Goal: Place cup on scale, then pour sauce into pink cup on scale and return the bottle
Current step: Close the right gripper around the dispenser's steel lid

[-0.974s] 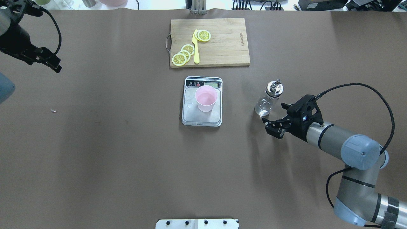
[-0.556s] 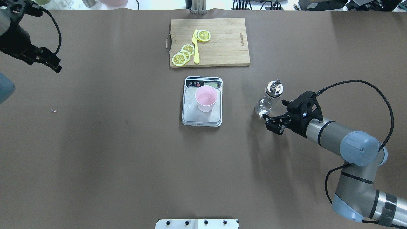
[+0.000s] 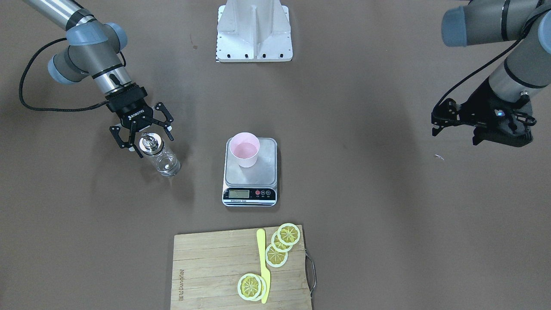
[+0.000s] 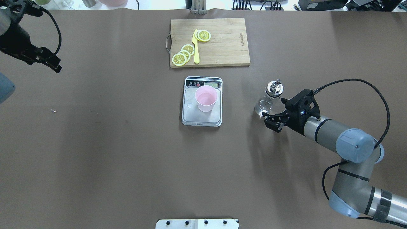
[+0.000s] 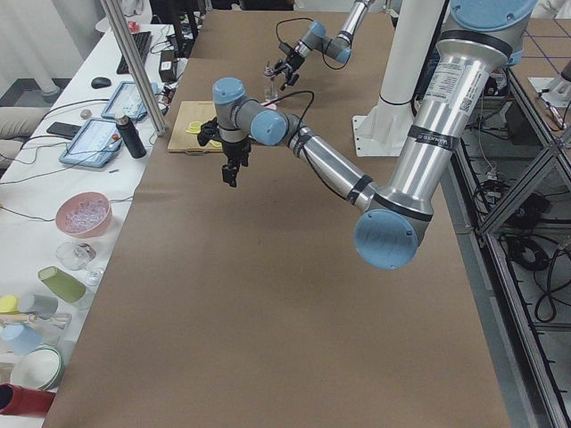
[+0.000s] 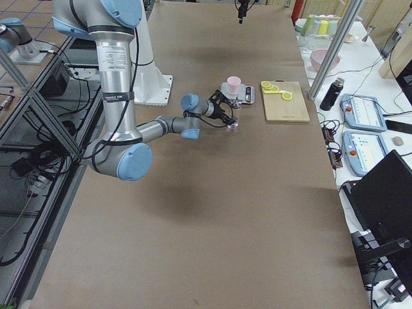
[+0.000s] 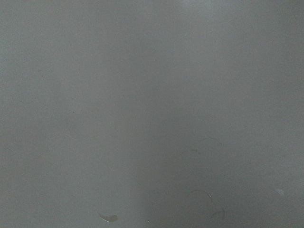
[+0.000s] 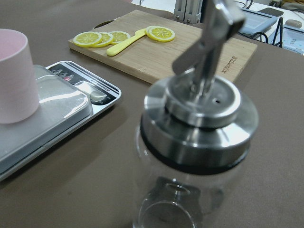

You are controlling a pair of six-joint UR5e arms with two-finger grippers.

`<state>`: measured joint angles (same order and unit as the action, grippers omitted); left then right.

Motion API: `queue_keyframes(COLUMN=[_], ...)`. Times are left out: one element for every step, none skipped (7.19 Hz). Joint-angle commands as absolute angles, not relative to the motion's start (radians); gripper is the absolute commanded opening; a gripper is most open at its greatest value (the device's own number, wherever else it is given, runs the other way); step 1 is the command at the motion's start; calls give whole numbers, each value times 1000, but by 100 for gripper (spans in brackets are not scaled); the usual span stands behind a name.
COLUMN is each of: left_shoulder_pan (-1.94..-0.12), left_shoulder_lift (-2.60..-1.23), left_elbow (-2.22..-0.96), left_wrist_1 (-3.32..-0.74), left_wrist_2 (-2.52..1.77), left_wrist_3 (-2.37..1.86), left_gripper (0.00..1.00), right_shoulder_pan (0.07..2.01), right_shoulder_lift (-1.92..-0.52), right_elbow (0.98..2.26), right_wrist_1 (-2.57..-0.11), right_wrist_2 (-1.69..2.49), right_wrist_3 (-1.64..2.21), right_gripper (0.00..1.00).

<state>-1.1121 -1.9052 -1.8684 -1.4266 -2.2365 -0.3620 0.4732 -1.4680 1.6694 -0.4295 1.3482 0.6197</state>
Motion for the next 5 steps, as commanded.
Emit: queue_keyframes(left_shoulder_pan=[-1112, -1112, -1112, -1112, -1112], left_shoulder_lift=[-1905, -1905, -1905, -1905, -1905], left_elbow=[-1868, -1868, -1868, -1868, -1870], left_wrist_1=[-1427, -1427, -1427, -1427, -1427], left_wrist_2=[-2237, -2237, -2237, -2237, -2238], left_wrist_3=[-362, -362, -362, -362, -362], left_gripper=[98, 98, 98, 98, 98], right_shoulder_pan=[472, 471, 471, 471, 474], right_shoulder_lift=[-1466, -1459, -1448, -1447, -1440], right_elbow=[1664, 1664, 1663, 1663, 1658], right_wrist_1=[-430, -430, -433, -434, -434], right_wrist_2=[1348, 1348, 1347, 1345, 1345], right_wrist_3=[620, 620, 620, 612, 603], right_gripper=[94, 94, 94, 94, 94])
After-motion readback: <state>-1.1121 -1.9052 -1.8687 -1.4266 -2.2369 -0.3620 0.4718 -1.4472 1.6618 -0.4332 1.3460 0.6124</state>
